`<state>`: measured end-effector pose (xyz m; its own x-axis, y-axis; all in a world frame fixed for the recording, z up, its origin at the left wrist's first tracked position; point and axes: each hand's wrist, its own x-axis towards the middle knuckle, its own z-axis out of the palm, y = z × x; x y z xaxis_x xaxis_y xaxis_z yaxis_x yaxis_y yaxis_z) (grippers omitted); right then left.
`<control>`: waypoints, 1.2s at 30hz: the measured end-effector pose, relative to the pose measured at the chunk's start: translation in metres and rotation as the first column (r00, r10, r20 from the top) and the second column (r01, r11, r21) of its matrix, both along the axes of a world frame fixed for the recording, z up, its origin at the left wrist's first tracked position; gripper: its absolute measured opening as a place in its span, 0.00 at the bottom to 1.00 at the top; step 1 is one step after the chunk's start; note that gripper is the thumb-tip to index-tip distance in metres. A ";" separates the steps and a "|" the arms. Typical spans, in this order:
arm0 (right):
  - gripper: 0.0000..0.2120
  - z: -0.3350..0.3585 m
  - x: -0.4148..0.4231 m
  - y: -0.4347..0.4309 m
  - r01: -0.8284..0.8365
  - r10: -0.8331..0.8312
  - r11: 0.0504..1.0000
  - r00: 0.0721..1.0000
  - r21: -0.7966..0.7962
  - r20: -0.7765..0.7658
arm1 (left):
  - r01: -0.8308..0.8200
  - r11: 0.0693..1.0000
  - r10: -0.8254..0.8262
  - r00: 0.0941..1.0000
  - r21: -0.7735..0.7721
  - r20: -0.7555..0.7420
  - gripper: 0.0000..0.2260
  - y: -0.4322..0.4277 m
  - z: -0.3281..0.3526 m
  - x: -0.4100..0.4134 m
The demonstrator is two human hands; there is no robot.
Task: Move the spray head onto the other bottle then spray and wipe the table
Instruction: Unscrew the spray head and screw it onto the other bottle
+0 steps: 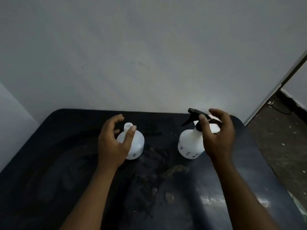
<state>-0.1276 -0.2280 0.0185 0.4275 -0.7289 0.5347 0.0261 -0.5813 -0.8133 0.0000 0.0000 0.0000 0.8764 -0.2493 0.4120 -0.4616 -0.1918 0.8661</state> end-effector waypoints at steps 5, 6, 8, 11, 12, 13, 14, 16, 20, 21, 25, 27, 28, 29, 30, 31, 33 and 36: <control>0.17 -0.003 0.006 -0.012 0.033 -0.040 0.993 0.997 -0.109 -0.065 | 0.047 0.963 -0.013 0.991 0.264 -0.130 0.34 -0.009 -0.028 0.014; 0.16 -0.003 0.007 -0.011 0.032 -0.042 0.991 0.996 -0.133 -0.076 | 0.060 0.951 -0.012 0.987 0.304 -0.157 0.35 -0.010 -0.034 0.015; 0.15 -0.004 0.009 -0.009 0.014 -0.032 0.982 0.995 -0.190 -0.093 | 0.054 0.942 -0.002 0.988 0.331 -0.157 0.33 -0.011 -0.047 0.019; 0.11 -0.002 0.010 -0.009 0.016 -0.045 0.964 0.994 -0.265 -0.103 | 0.005 0.945 0.048 0.987 0.326 -0.156 0.26 -0.013 -0.056 0.024; 0.10 -0.001 0.010 -0.008 0.012 -0.043 0.957 0.994 -0.288 -0.100 | -0.002 0.946 0.057 0.985 0.323 -0.161 0.24 -0.014 -0.056 0.025; 0.10 -0.001 0.009 -0.008 0.005 -0.039 0.951 0.994 -0.309 -0.102 | -0.004 0.948 0.060 0.984 0.318 -0.165 0.21 -0.014 -0.057 0.025; 0.10 -0.001 0.008 -0.008 -0.004 -0.032 0.946 0.994 -0.324 -0.107 | -0.002 0.949 0.060 0.983 0.316 -0.174 0.19 -0.014 -0.057 0.026; 0.11 -0.002 0.004 -0.009 -0.009 -0.030 0.943 0.993 -0.333 -0.111 | 0.024 0.955 0.048 0.971 0.295 -0.233 0.17 -0.012 -0.054 0.028; 0.18 -0.004 -0.002 -0.014 0.020 -0.054 0.958 0.993 -0.287 -0.110 | 0.100 0.984 -0.035 0.921 0.147 -0.387 0.08 -0.003 -0.041 0.031; 0.19 -0.005 -0.003 -0.015 0.021 -0.051 0.967 0.992 -0.253 -0.114 | 0.115 0.987 -0.062 0.916 0.113 -0.395 0.06 -0.001 -0.037 0.031; 0.26 -0.015 -0.010 -0.020 -0.025 0.027 0.999 0.998 0.034 -0.065 | 0.149 0.988 -0.123 0.899 0.030 -0.421 0.05 0.005 -0.028 0.028; 0.27 -0.022 -0.013 -0.024 -0.044 0.048 0.992 0.998 0.115 -0.038 | 0.158 0.987 -0.139 0.893 0.009 -0.428 0.06 0.008 -0.024 0.028; 0.27 -0.025 -0.012 -0.025 -0.048 0.055 0.988 0.998 0.146 -0.040 | 0.162 0.987 -0.147 0.892 -0.003 -0.428 0.06 0.009 -0.022 0.028; 0.26 -0.029 -0.012 -0.026 -0.054 0.064 0.983 0.997 0.176 -0.052 | 0.165 0.986 -0.156 0.889 -0.016 -0.430 0.06 0.011 -0.021 0.028; 0.24 -0.032 -0.010 -0.027 -0.067 0.083 0.976 0.994 0.207 -0.069 | 0.167 0.986 -0.162 0.886 -0.025 -0.434 0.07 0.012 -0.020 0.029; 0.22 -0.036 -0.009 -0.027 -0.092 0.116 0.967 0.989 0.239 -0.088 | 0.169 0.985 -0.164 0.884 -0.027 -0.437 0.07 0.014 -0.020 0.030; 0.14 -0.043 -0.004 -0.025 -0.145 0.192 0.953 0.968 0.266 -0.160 | 0.172 0.985 -0.161 0.884 -0.015 -0.438 0.07 0.016 -0.021 0.031; 0.07 -0.050 0.000 -0.025 -0.171 0.220 0.969 0.924 0.176 -0.313 | 0.192 0.981 -0.164 0.890 0.024 -0.425 0.09 0.018 -0.025 0.032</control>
